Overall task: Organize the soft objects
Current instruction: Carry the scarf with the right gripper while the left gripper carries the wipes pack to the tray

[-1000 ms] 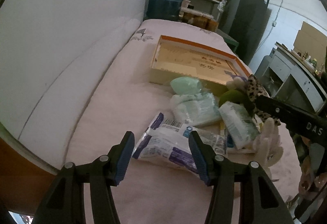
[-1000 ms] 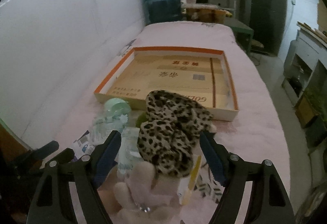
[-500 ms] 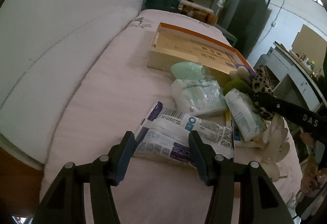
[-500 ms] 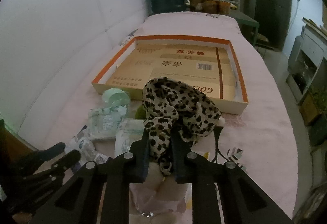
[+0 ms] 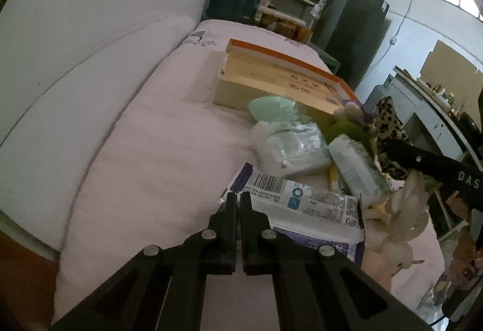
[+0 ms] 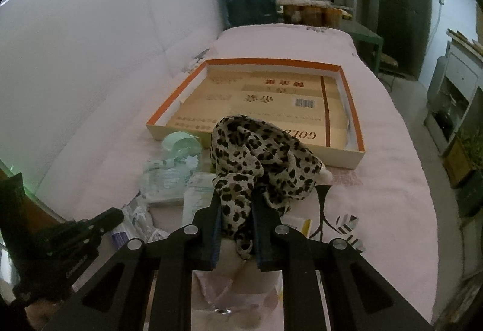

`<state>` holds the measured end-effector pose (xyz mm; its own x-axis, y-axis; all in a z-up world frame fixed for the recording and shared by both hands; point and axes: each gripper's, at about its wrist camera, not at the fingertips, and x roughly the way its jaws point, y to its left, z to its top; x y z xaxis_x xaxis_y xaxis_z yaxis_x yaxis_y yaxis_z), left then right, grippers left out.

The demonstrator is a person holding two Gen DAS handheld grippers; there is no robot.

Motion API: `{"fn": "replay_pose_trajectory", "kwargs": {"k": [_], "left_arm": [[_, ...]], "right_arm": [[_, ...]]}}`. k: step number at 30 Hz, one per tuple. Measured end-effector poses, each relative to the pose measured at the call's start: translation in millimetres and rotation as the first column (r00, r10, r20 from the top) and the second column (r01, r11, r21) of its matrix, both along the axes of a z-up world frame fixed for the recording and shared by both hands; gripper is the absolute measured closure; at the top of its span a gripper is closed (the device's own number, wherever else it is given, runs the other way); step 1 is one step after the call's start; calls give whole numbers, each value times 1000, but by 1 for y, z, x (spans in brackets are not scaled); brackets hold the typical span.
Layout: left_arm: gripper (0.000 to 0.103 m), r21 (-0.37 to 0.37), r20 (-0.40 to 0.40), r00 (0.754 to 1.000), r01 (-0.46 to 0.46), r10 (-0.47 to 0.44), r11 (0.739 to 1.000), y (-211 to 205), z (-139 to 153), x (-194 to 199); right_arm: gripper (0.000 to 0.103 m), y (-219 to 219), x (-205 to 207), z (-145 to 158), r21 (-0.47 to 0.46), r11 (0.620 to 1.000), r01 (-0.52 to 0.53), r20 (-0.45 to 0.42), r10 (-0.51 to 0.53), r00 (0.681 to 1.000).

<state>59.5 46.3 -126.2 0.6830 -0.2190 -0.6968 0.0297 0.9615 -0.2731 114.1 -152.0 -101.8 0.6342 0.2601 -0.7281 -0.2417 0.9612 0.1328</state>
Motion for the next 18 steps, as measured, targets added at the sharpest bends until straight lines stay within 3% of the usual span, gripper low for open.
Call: {"fn": "replay_pose_trajectory", "kwargs": {"k": [9, 18], "left_arm": [[102, 0, 67, 998, -16, 16, 1000, -1, 21, -8], [103, 50, 158, 987, -9, 1, 999, -6, 51, -6]], "right_arm": [[88, -7, -11, 13, 15, 1000, 11, 29, -11, 1000], [89, -8, -20, 20, 22, 1000, 8, 47, -9, 999]]}}
